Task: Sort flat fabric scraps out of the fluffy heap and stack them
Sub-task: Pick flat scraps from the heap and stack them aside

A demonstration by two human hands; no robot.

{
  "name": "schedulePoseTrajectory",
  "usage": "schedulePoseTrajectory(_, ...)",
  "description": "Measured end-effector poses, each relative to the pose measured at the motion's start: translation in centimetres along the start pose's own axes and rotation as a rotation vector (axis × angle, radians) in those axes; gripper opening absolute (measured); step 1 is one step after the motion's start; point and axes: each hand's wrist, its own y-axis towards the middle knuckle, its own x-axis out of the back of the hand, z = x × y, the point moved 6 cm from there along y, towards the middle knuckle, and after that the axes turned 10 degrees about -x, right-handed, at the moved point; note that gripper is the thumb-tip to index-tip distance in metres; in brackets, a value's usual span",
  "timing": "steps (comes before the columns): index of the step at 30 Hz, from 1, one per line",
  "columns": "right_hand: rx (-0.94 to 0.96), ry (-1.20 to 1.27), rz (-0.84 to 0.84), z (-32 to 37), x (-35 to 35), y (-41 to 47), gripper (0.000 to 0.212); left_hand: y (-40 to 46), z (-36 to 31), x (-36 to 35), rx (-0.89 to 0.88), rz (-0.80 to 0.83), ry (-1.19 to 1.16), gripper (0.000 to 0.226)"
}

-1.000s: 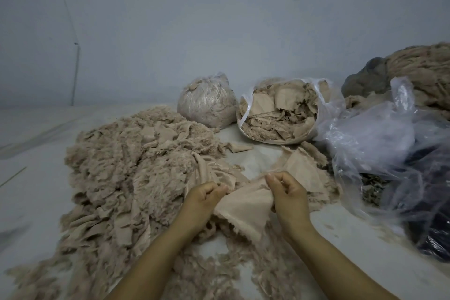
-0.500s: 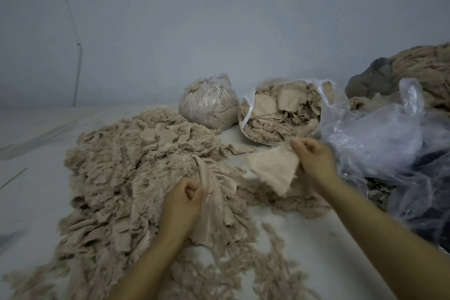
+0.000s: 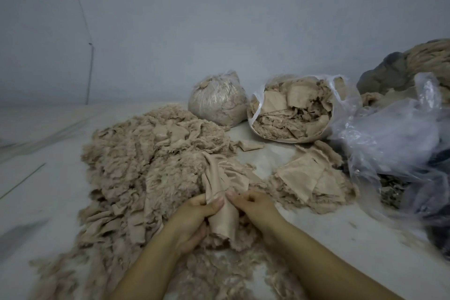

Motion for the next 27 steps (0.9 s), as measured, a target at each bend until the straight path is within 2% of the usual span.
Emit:
schedulePoseTrajectory(2,0.036,0.075,-0.010,0.1,-0.5,-0.1,0.028,-0.1,0.0,0.1,0.011,-0.003,-0.019,0.031)
schedulePoseTrajectory(6,0.283,-0.077,-0.027,1.3,-1.4,-1.3,0.025,0.8,-0.6,-0.2,0.027,-0.078,-0.081,0.038)
schedulePoseTrajectory(8,0.353,-0.072,-0.001,1.2,-1.6,-2.1,0.029,1.5,-1.0,0.1,-0.040,-0.238,0.031,0.038)
schedulePoseTrajectory(11,0.430,-0.092,-0.083,1.0,-0.5,-3.0,0.030,2.3,-2.3,1.6,-0.230,-0.515,0.335,0.055)
schedulePoseTrajectory(13,0.420,-0.004,-0.190,0.9,1.4,-3.0,0.029,2.4,-2.8,1.4,-0.310,-0.505,0.571,0.068)
schedulePoseTrajectory(16,0.337,0.126,-0.309,0.5,3.7,-2.4,0.023,1.8,-2.5,0.1,-0.420,-0.440,0.805,0.064)
schedulePoseTrajectory(18,0.260,0.158,-0.267,-0.1,3.4,-2.0,0.023,1.5,-2.0,-0.3,-0.432,-0.415,0.812,0.060)
schedulePoseTrajectory(20,0.144,0.261,-0.126,-0.9,2.4,-1.5,0.021,1.6,-1.6,-0.4,-0.423,-0.384,0.734,0.050)
schedulePoseTrajectory(22,0.065,0.240,0.014,-1.1,1.4,-1.6,0.027,1.6,-1.7,-0.4,-0.439,-0.374,0.708,0.039)
schedulePoseTrajectory(24,0.121,0.116,0.007,-0.7,1.3,-1.8,0.025,1.5,-2.4,0.0,-0.484,-0.433,0.715,0.034)
schedulePoseTrajectory(27,0.294,0.016,-0.155,0.5,2.2,-2.8,0.033,1.5,-3.3,0.7,-0.540,-0.523,0.806,0.030)
